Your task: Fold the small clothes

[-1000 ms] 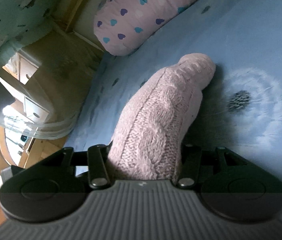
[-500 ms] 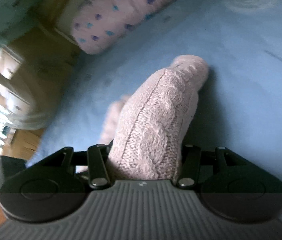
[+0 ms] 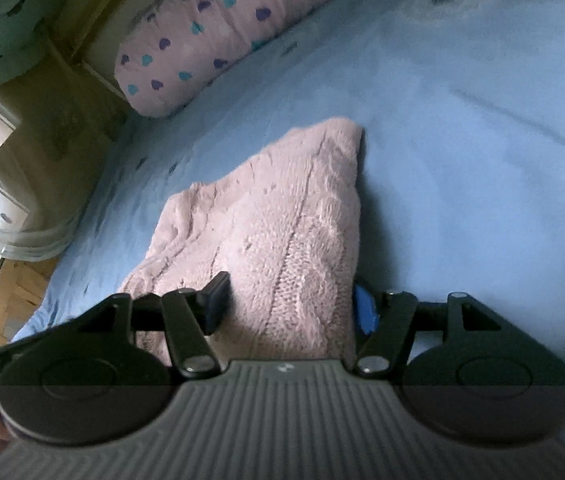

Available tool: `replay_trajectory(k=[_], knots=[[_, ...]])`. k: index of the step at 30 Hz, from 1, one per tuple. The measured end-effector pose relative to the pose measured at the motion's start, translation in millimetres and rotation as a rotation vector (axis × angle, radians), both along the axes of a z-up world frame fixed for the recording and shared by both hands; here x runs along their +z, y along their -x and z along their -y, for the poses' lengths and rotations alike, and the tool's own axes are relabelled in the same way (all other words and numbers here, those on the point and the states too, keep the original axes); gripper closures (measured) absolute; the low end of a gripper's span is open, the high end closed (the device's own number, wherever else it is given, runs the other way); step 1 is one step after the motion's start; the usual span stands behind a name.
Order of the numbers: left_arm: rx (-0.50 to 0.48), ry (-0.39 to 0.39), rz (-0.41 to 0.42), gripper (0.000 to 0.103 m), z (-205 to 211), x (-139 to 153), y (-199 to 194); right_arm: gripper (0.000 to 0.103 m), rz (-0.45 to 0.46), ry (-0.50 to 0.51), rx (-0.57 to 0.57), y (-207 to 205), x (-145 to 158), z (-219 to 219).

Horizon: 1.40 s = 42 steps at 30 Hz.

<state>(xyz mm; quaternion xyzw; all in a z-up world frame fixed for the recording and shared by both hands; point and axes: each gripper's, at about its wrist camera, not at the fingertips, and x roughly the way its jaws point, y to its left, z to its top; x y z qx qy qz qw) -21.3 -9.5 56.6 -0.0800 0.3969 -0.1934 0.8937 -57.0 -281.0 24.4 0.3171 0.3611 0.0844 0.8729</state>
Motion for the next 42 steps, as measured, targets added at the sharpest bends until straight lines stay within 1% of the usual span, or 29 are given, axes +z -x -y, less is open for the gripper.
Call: replay_trajectory(k=[4, 6, 8, 11, 13, 15, 16, 18, 21, 23, 25, 27, 29, 30, 31, 32, 35, 38, 42], knots=[[0.048, -0.028, -0.025, 0.078, -16.8, -6.3, 4.8, 0.038, 0.094, 0.077, -0.04, 20.1, 15.7, 3.0], [0.06, -0.044, -0.036, 0.078, -17.7, -11.7, 3.6, 0.039, 0.125, 0.13, -0.035, 25.6, 19.4, -0.2], [0.059, -0.063, -0.028, 0.077, -18.5, -14.5, 4.4, 0.039, 0.111, 0.158, -0.001, 22.6, 13.6, -6.5], [0.064, -0.078, -0.019, 0.075, -17.0, -13.4, 8.2, 0.039, 0.052, 0.165, 0.039, 14.6, -3.5, -18.6], [0.069, -0.091, -0.008, 0.068, -16.0, -9.4, 13.9, 0.039, 0.031, 0.172, 0.046, 13.2, -11.7, -22.6], [0.067, -0.111, 0.005, 0.052, -14.6, -5.4, 21.4, 0.038, 0.036, 0.181, 0.04, 15.8, -6.9, -21.6], [0.071, -0.127, 0.013, 0.048, -14.0, -3.4, 25.7, 0.038, 0.046, 0.2, 0.039, 18.3, -2.9, -22.5], [0.071, -0.152, 0.032, 0.037, -11.7, 0.4, 36.1, 0.038, 0.082, 0.252, 0.035, 27.0, 5.3, -25.1], [0.044, -0.185, 0.046, 0.031, -8.8, -1.4, 51.9, 0.038, 0.116, 0.304, 0.035, 41.1, 10.7, -31.8], [0.038, -0.199, 0.034, 0.029, -7.7, -7.0, 60.2, 0.032, 0.113, 0.349, 0.023, 47.3, 12.6, -37.4], [0.035, -0.212, 0.02, 0.025, -7.0, -15.3, 66.8, 0.032, 0.116, 0.385, 0.023, 54.1, 14.8, -41.2], [0.036, -0.227, 0.009, 0.018, -3.3, -23.9, 71.9, 0.032, 0.116, 0.413, 0.029, 61.2, 14.5, -44.1], [0.034, -0.241, 0.001, 0.015, 1.7, -31.0, 74.3, 0.031, 0.107, 0.45, 0.031, 65.0, 11.7, -47.4], [0.031, -0.248, 0.001, 0.014, 4.2, -34.1, 75.0, 0.028, 0.103, 0.471, 0.03, 65.6, 9.3, -49.8], [0.029, -0.256, 0.001, 0.013, 7.1, -37.4, 74.9, 0.016, 0.097, 0.493, 0.025, 66.5, 6.4, -51.9], [0.026, -0.26, -0.001, 0.013, 9.4, -40.8, 74.7, 0.011, 0.091, 0.518, 0.015, 67.9, 2.6, -53.7], [0.035, -0.282, 0.01, 0.006, 16.3, -48.3, 74.0, 0.011, 0.075, 0.576, 0.011, 72.7, -8.8, -59.5], [0.046, -0.318, 0.014, 0.0, 24.6, -52.7, 74.5, 0.011, 0.063, 0.586, 0.028, 70.1, -16.6, -63.2], [0.066, -0.335, 0.016, 0.0, 28.4, -55.7, 74.6, 0.01, 0.063, 0.586, 0.02, 68.0, -21.9, -64.3]])
